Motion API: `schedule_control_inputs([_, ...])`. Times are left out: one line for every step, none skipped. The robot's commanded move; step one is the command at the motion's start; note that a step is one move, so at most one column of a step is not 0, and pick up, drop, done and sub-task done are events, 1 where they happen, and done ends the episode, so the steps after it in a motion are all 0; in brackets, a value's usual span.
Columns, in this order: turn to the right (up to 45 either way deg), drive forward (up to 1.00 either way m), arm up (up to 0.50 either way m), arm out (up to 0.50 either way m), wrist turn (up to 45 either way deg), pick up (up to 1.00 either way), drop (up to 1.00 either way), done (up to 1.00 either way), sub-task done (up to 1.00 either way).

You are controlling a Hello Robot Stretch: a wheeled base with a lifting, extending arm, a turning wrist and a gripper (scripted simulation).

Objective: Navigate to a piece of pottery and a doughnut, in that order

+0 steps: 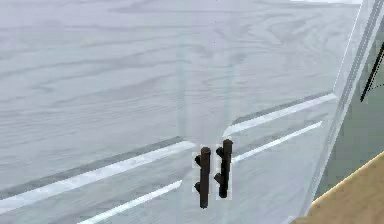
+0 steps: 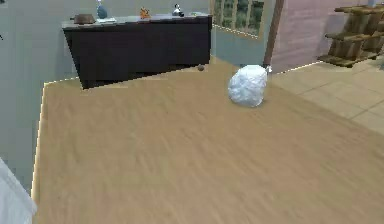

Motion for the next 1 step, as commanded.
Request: schedule_control_inputs([45.0, 0.0, 0.0, 0.0, 0.0, 0.0, 0.0, 0.0, 0.0])
